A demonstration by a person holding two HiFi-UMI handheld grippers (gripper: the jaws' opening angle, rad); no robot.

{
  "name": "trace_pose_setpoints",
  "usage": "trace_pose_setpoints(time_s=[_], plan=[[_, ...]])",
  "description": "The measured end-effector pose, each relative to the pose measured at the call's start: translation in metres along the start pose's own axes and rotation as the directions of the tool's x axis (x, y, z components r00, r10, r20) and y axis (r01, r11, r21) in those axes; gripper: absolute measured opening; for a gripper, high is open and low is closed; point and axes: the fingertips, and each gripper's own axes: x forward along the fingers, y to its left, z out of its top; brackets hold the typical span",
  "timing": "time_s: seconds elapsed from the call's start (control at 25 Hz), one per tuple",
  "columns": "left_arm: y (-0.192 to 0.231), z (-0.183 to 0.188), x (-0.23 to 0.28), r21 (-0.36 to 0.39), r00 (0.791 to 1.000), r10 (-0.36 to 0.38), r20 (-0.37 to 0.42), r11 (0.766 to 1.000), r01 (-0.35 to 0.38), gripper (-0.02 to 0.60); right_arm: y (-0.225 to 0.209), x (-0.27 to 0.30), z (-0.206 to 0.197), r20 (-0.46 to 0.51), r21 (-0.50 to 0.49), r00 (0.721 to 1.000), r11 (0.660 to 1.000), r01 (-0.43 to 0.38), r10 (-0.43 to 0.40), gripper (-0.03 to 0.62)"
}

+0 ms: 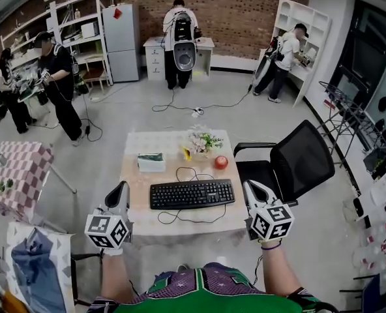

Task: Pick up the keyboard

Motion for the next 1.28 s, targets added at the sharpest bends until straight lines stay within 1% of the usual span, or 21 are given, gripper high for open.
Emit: trace_pose_setpoints(time_s=[0.16, 0.24, 0.36, 0.48, 0.52, 0.56, 0.6, 0.64, 0.68, 0.76, 1.0, 1.16, 1.28], plan=[[0.010, -0.004, 0.019, -0.051, 1.000, -0.014, 0.008, 0.999, 0.014, 0.020, -0.021, 0.012, 0.000, 0.000, -0.019, 0.999, 0.999, 0.048, -0.048, 0.001], [0.014, -0.002, 0.030, -0.047, 1.000, -0.004, 0.008, 0.999, 0.004, 0.020, -0.033, 0.021, 0.006, 0.015, -0.019, 0.998, 0.998, 0.055, -0.055, 0.000], [0.014, 0.004, 0.049, -0.029, 1.000, 0.014, 0.010, 0.999, -0.013, 0.020, -0.047, 0.039, 0.017, 0.043, -0.032, 0.998, 0.999, 0.041, -0.040, 0.000], [0.005, 0.007, 0.067, -0.031, 1.000, -0.009, 0.006, 0.999, 0.009, 0.021, -0.056, 0.055, 0.023, 0.049, -0.040, 0.999, 0.999, 0.010, -0.008, 0.007], [0.001, 0.007, 0.072, -0.027, 1.000, -0.022, 0.004, 0.999, 0.022, 0.033, -0.058, 0.060, 0.022, 0.047, -0.035, 0.999, 0.999, -0.009, 0.011, 0.043], [-0.003, 0.006, 0.078, -0.024, 0.999, -0.035, 0.004, 0.999, 0.036, 0.093, -0.059, 0.065, 0.020, 0.042, -0.026, 0.999, 0.999, -0.030, 0.031, 0.109], [-0.006, 0.005, 0.084, -0.022, 0.999, -0.050, 0.003, 0.999, 0.050, 0.183, -0.060, 0.070, 0.017, 0.036, -0.013, 0.998, 0.999, -0.049, 0.050, 0.162], [-0.009, 0.003, 0.090, -0.020, 0.998, -0.062, 0.000, 0.998, 0.062, 0.238, -0.061, 0.074, 0.013, 0.028, 0.002, 0.997, 0.998, -0.066, 0.066, 0.211], [-0.011, 0.000, 0.095, -0.016, 0.998, -0.069, -0.007, 0.998, 0.069, 0.273, -0.062, 0.078, 0.009, 0.018, 0.014, 0.997, 0.997, -0.079, 0.078, 0.254], [-0.014, -0.010, 0.105, -0.009, 0.997, -0.068, -0.027, 0.998, 0.068, 0.284, -0.067, 0.084, -0.001, -0.008, 0.019, 0.996, 0.996, -0.086, 0.087, 0.272], [-0.011, -0.040, 0.125, -0.023, 0.995, -0.053, -0.088, 0.998, 0.051, 0.284, -0.085, 0.103, -0.027, -0.071, 0.044, 0.994, 0.996, -0.079, 0.082, 0.273], [-0.001, -0.071, 0.143, -0.021, 0.986, -0.052, -0.157, 0.999, 0.050, 0.282, -0.093, 0.118, -0.050, -0.131, 0.051, 0.987, 0.995, -0.088, 0.094, 0.272], [0.005, -0.090, 0.154, -0.029, 0.981, -0.055, -0.188, 0.998, 0.051, 0.282, -0.101, 0.131, -0.070, -0.170, 0.063, 0.981, 0.994, -0.088, 0.097, 0.272]])
